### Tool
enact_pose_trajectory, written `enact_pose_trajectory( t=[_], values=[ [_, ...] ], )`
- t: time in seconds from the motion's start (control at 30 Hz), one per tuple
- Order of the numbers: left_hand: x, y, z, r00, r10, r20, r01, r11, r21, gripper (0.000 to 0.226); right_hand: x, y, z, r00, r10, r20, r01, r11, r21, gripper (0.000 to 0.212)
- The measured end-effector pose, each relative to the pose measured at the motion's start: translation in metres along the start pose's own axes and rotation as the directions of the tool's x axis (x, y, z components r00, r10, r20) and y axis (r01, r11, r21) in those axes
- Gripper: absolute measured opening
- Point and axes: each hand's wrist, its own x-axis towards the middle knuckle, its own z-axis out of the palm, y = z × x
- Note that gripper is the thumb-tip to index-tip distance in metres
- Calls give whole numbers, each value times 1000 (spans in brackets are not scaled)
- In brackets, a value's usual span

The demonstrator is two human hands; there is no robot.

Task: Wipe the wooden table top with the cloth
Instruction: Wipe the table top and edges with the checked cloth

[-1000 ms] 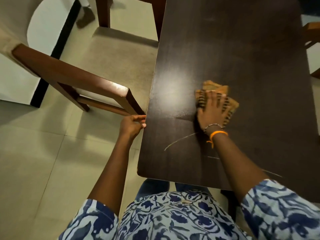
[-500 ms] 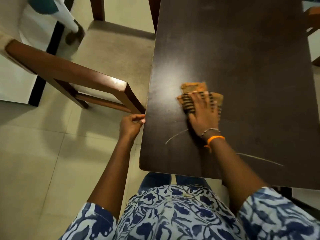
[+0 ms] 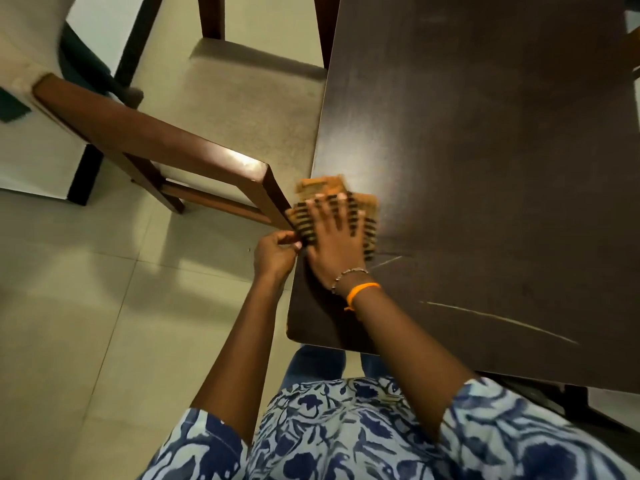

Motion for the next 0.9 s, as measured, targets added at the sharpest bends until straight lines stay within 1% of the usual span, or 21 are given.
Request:
enact_pose_trajectory(
  t=[0.07,0.13,0.2,0.23,0.3,0.37,0.43,0.5,0.57,0.67,0.73,0.77,0.83,0.9],
  values=[
    [-7,1,-1,997,29,-75,-19,991,132,35,10,-16,5,994,-92,51,94,995,-37,67],
    [-13,2,-1,984,120,-133,-72,944,321,42,13,-5,3,988,-146,51,150,987,-65,67],
    [-21,6,7,970,217,-113,-147,887,437,49,7,22,-5,982,-186,46,189,977,-96,74],
    [-25,9,14,965,247,-85,-179,862,474,54,2,40,-10,984,-172,36,175,980,-95,76],
    [-31,16,29,959,280,-36,-218,814,538,62,-10,86,-25,997,-76,-10,76,995,-72,79],
    [-37,18,45,951,310,5,-252,763,596,66,-25,142,-44,995,72,-73,-78,994,-78,79],
    [-41,18,55,937,346,56,-299,708,640,67,-44,203,-65,958,252,-136,-262,963,-65,80],
    [-44,17,62,923,372,95,-338,670,661,66,-62,252,-83,891,419,-175,-429,903,-22,84],
    [-50,19,69,914,389,117,-364,654,664,63,-72,279,-92,835,516,-190,-523,852,15,83],
    [-58,26,85,889,440,131,-421,666,616,49,-67,272,-87,789,576,-215,-567,817,105,74],
    [-65,32,99,865,483,136,-464,665,586,43,-56,243,-75,798,565,-212,-546,825,144,73],
    [-68,35,106,852,506,132,-481,661,575,42,-52,223,-68,822,531,-207,-511,848,144,75],
    [-73,40,118,827,553,104,-512,663,547,42,-44,179,-51,906,382,-185,-367,924,110,73],
    [-75,42,130,799,598,64,-530,651,543,41,-43,144,-38,978,159,-137,-150,986,78,65]
  ],
)
